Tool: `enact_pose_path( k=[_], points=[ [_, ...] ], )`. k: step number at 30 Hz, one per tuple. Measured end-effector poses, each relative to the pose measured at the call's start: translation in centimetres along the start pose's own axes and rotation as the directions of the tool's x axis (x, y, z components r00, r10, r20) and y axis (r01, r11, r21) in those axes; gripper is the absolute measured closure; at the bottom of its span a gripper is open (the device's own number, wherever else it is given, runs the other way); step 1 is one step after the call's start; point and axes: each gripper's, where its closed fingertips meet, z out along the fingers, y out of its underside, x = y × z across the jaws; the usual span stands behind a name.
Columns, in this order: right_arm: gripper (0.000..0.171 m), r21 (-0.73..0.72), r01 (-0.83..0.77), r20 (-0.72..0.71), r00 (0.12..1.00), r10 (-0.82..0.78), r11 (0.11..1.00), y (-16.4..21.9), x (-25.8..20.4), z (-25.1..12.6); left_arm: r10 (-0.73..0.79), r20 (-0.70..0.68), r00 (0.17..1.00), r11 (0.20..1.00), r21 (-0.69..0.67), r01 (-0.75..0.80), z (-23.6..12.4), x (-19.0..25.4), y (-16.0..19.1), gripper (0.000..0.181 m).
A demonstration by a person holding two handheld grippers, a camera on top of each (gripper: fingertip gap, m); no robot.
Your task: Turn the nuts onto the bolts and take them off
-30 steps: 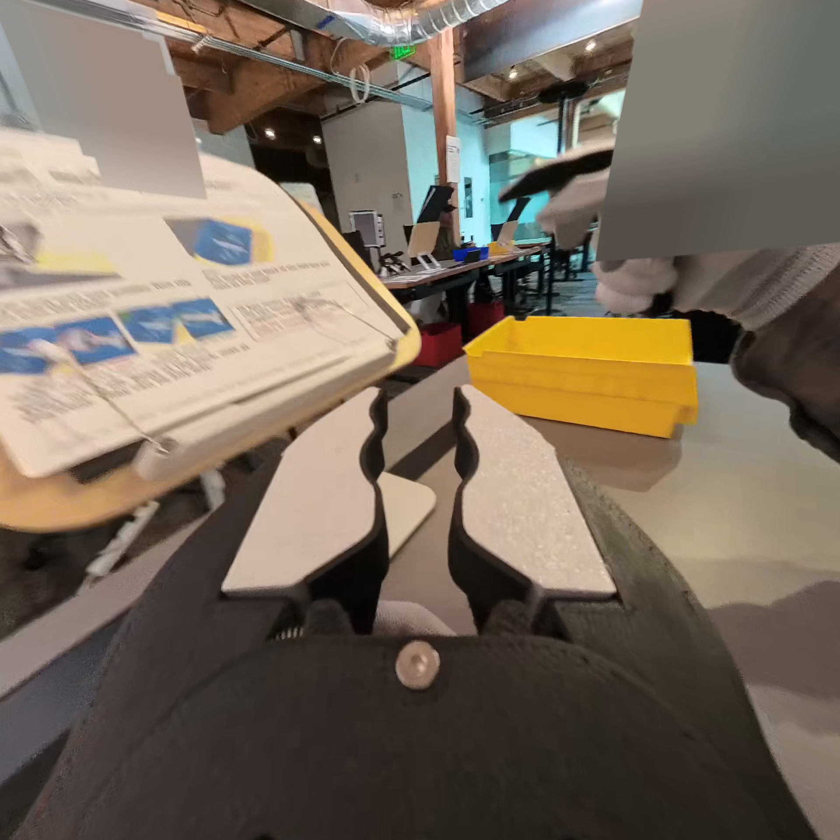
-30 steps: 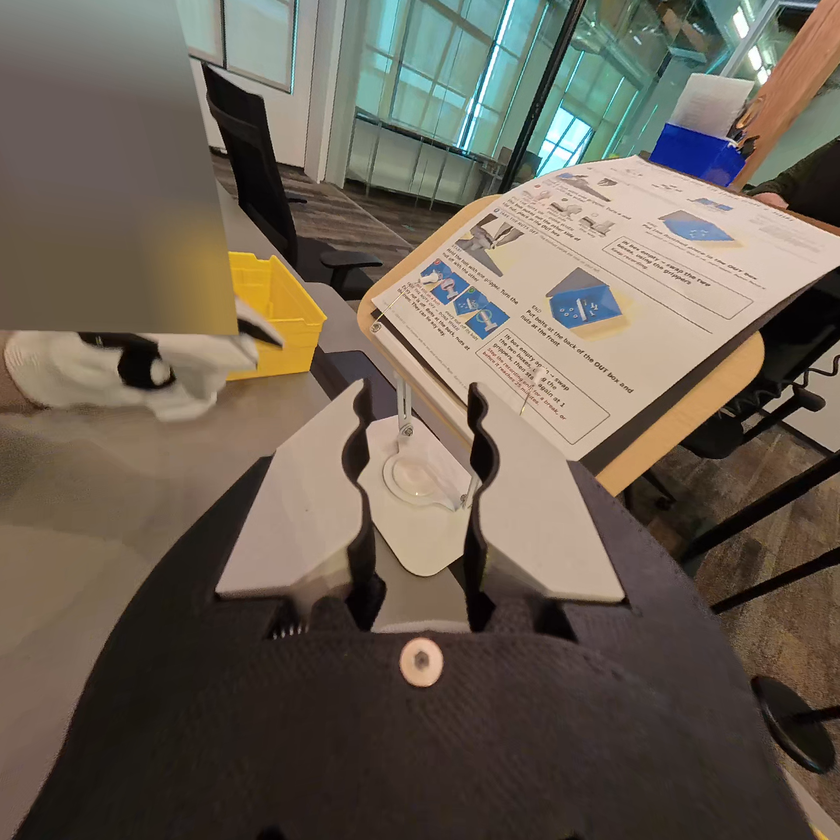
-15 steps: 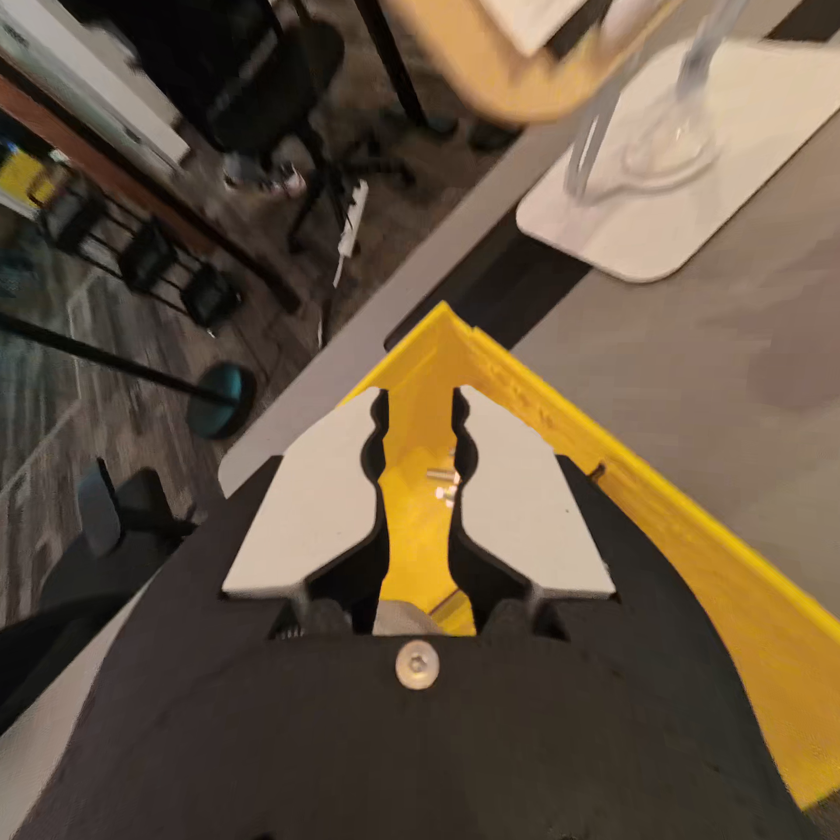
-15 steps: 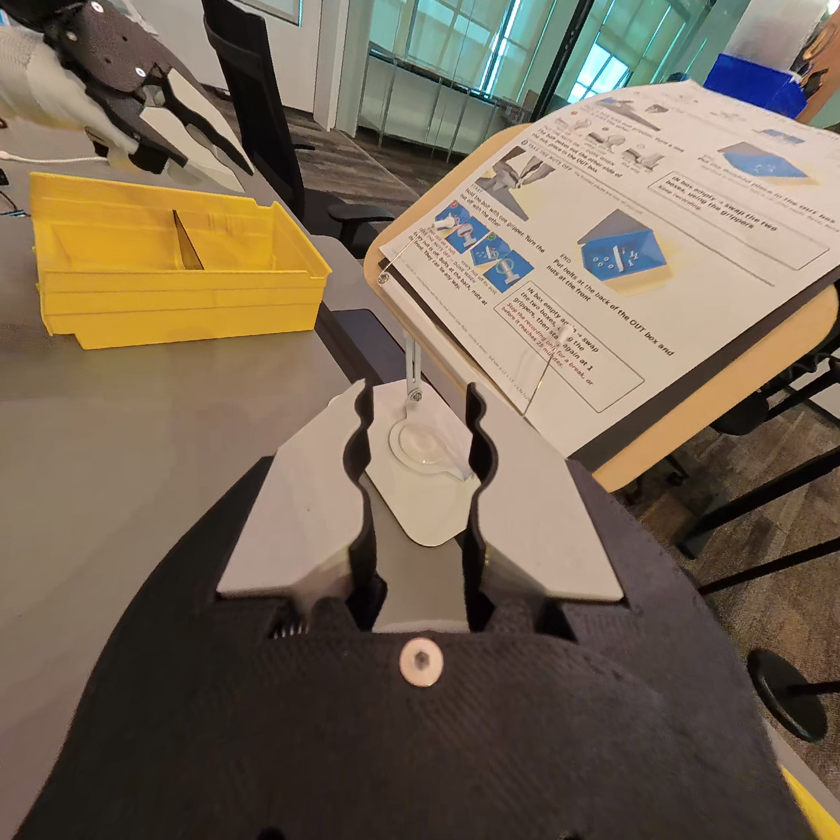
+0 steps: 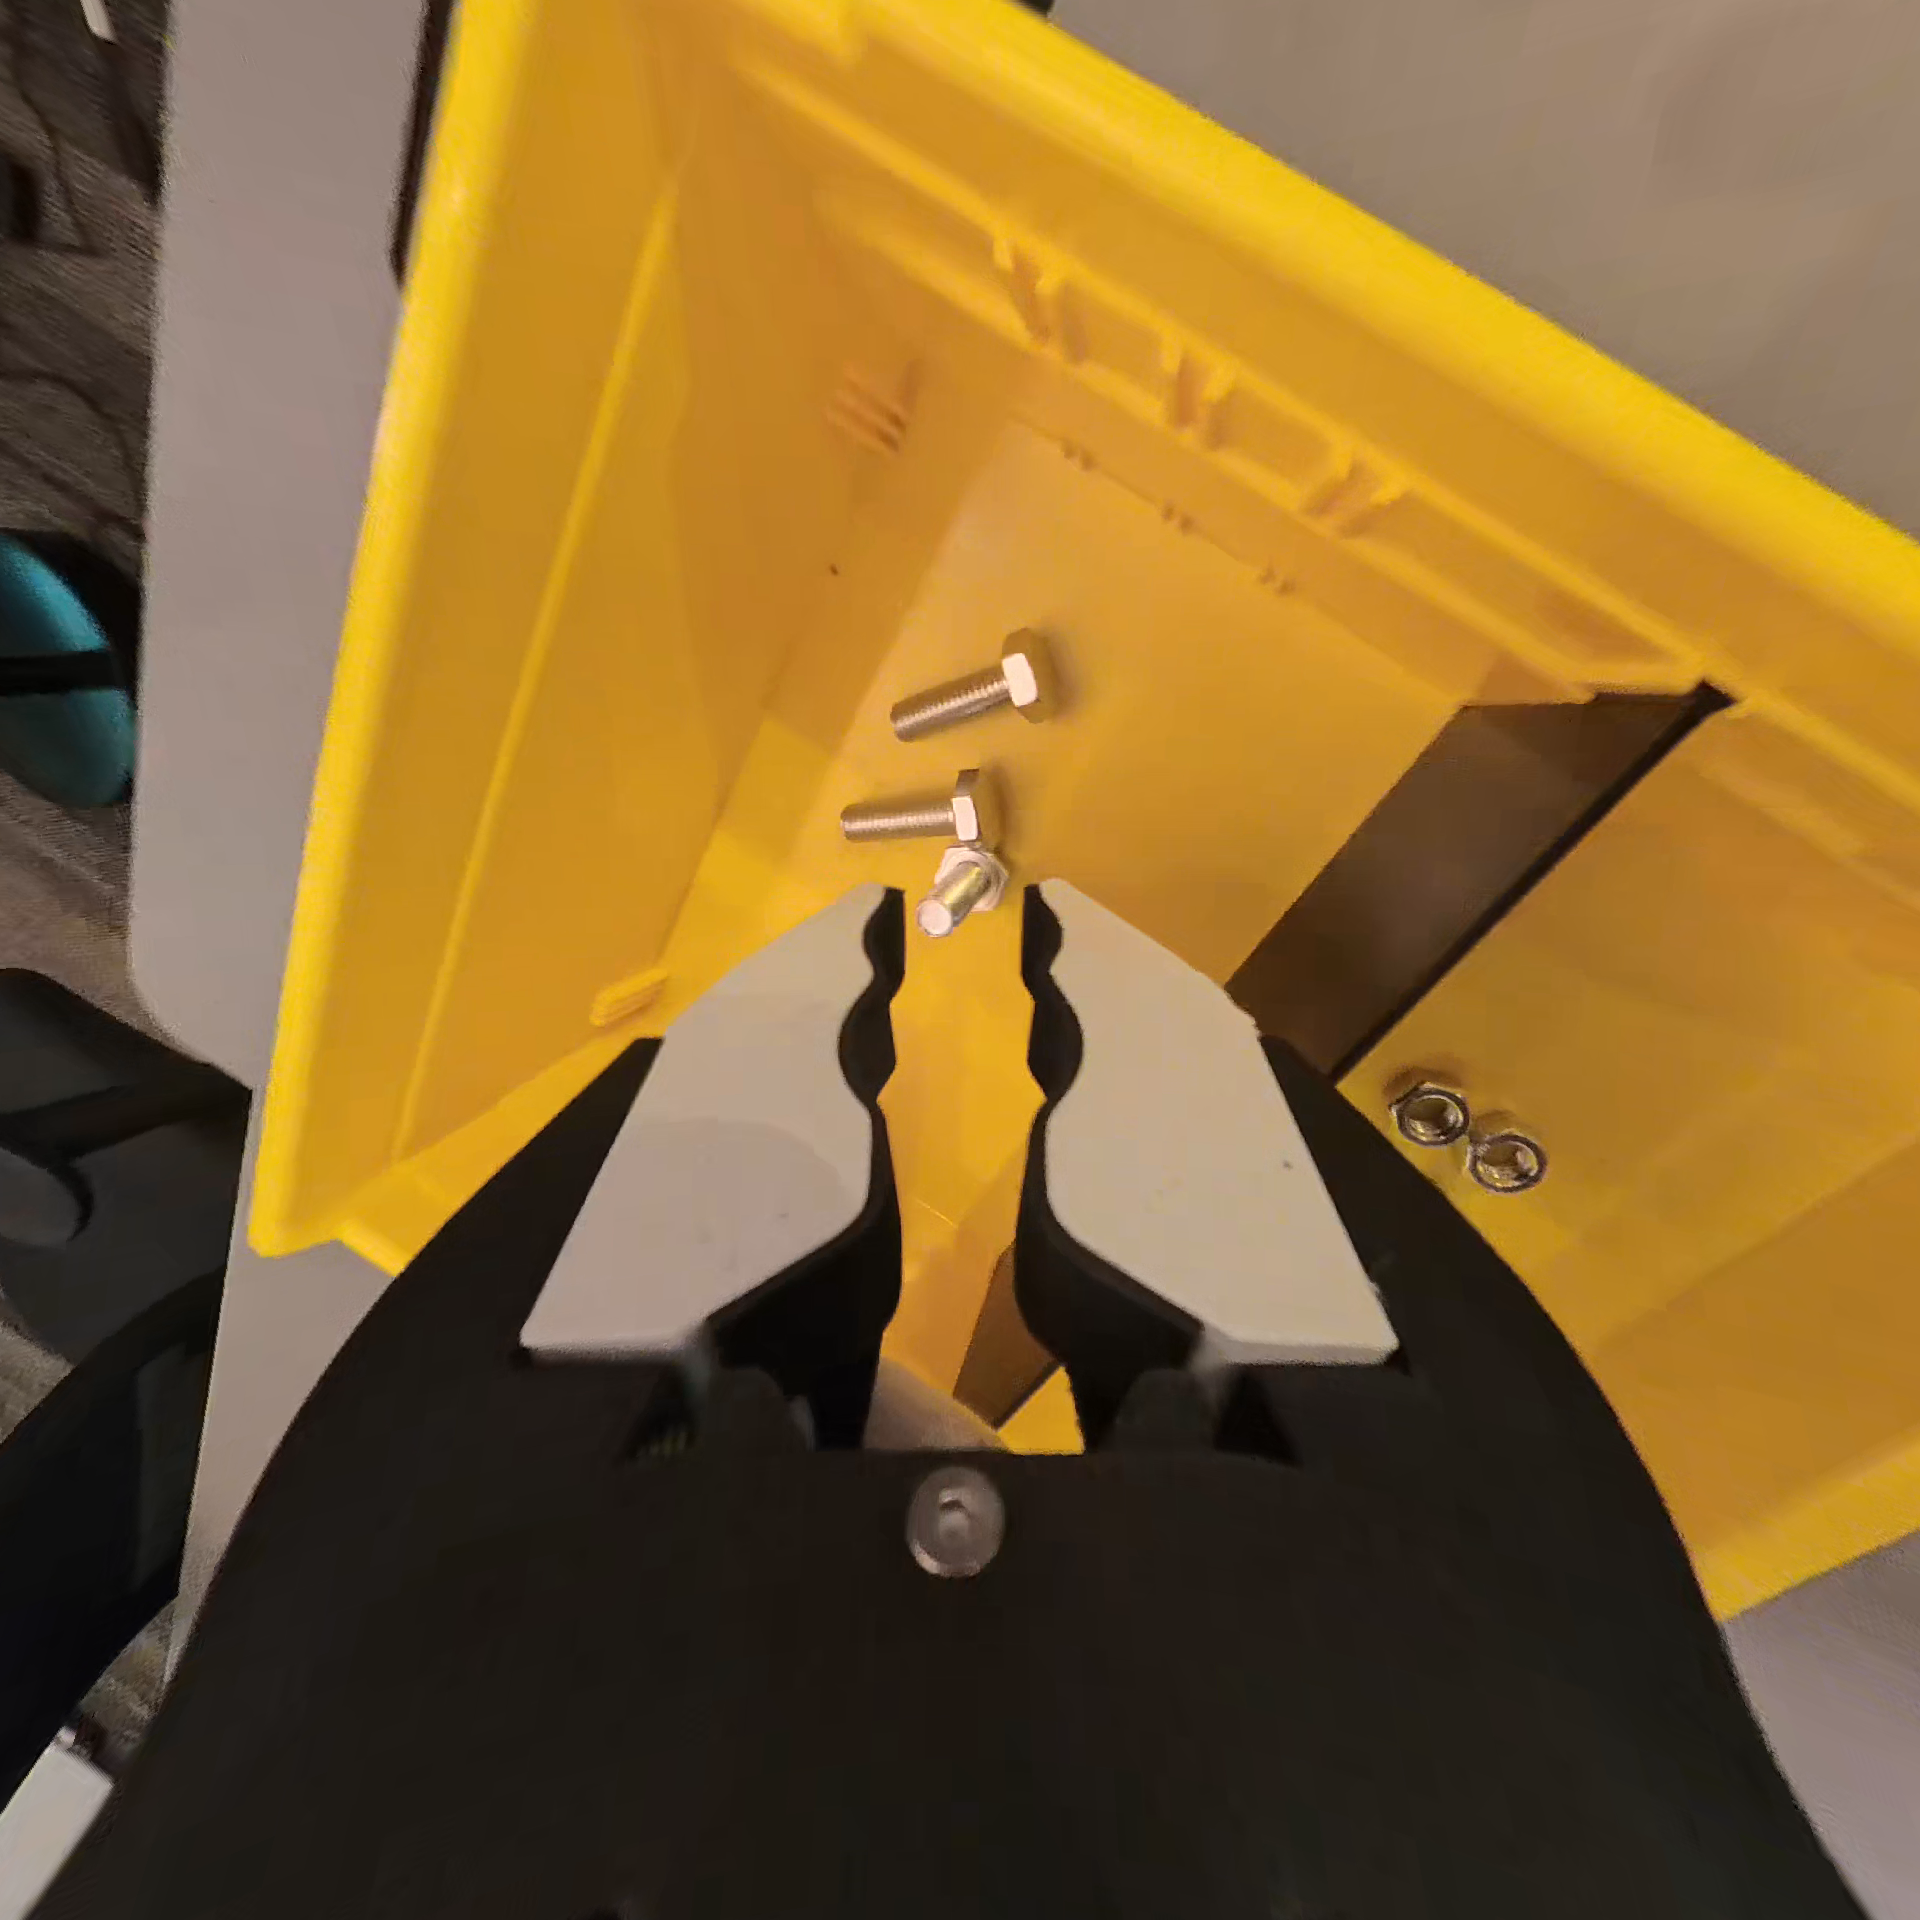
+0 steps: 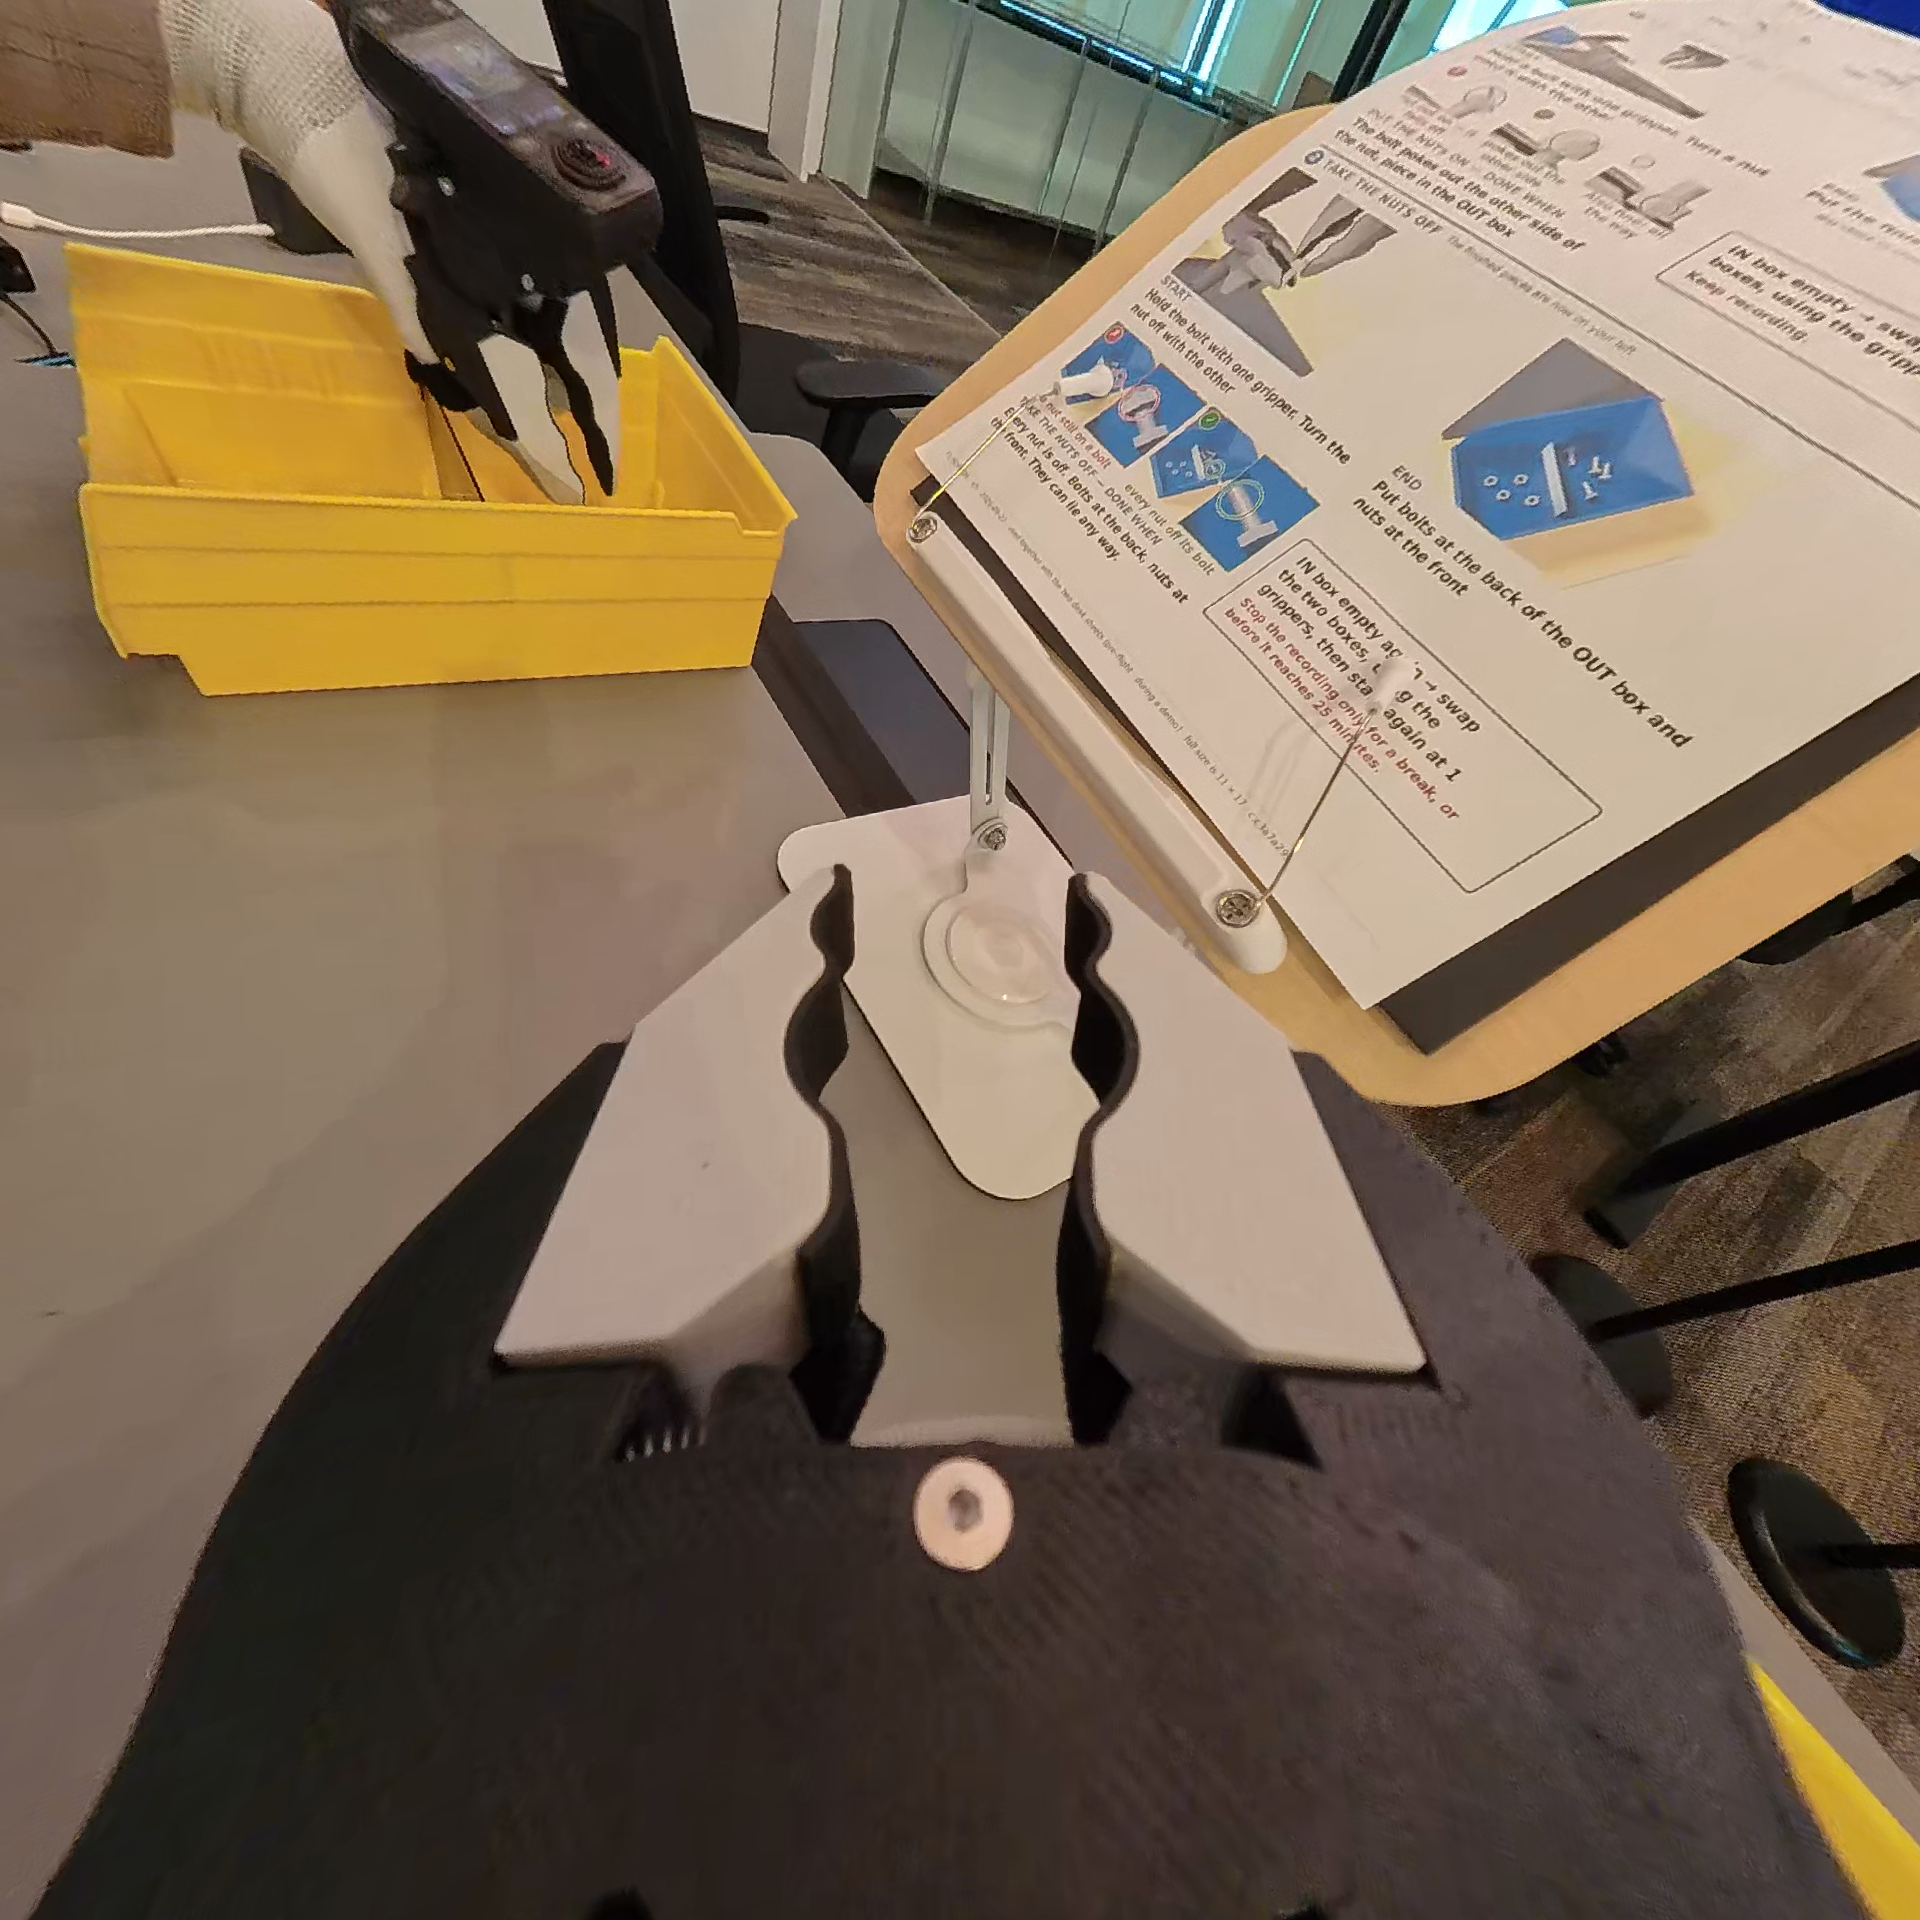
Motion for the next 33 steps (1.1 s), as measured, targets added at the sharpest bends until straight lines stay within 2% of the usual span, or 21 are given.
enact_pose_path(
  k=[8, 12, 15, 18, 22, 26, 30, 33],
  points=[
    [0.131, -0.023, -0.003, 0.013, 1.000, 0.003, 1.000, 0.7, -0.1, 0.4, -0.011, -0.061, 0.998, 0.996, -0.086, 0.005, 2.0, -0.2, 1.2, 0.160],
    [0.131, -0.034, 0.007, 0.017, 1.000, -0.006, 0.999, 0.9, -0.3, 0.7, -0.015, -0.076, 0.997, 0.993, -0.117, 0.006, 2.9, -0.2, 1.9, 0.170],
    [0.131, -0.032, 0.006, 0.020, 1.000, -0.005, 0.999, 0.8, -0.4, 0.7, -0.032, -0.115, 0.993, 0.997, -0.080, 0.023, 2.8, 0.1, 1.5, 0.171],
    [0.131, -0.032, 0.004, 0.026, 1.000, -0.003, 0.999, 0.9, -0.5, 0.7, -0.016, -0.089, 0.996, 0.998, -0.067, 0.010, 2.1, -0.3, 1.6, 0.171],
    [0.132, -0.028, 0.007, 0.049, 0.999, -0.006, 1.000, 0.8, -0.9, 0.8, -0.014, -0.036, 0.999, 1.000, 0.011, 0.015, -1.5, -1.2, 0.4, 0.171],
    [0.132, -0.028, 0.020, 0.083, 0.996, -0.017, 0.999, 0.7, -1.7, 0.8, 0.057, 0.015, 0.998, 0.994, 0.097, -0.058, -8.0, -0.5, -2.4, 0.171],
    [0.132, -0.019, 0.031, 0.107, 0.994, -0.029, 0.999, 0.4, -2.2, 0.5, 0.202, 0.027, 0.979, 0.959, 0.200, -0.203, -13.3, 4.2, -7.5, 0.171],
    [0.132, -0.017, 0.040, 0.115, 0.993, -0.038, 0.999, 0.3, -2.4, 0.2, 0.348, 0.008, 0.937, 0.912, 0.229, -0.341, -13.8, 10.0, -11.1, 0.171]
  ],
)
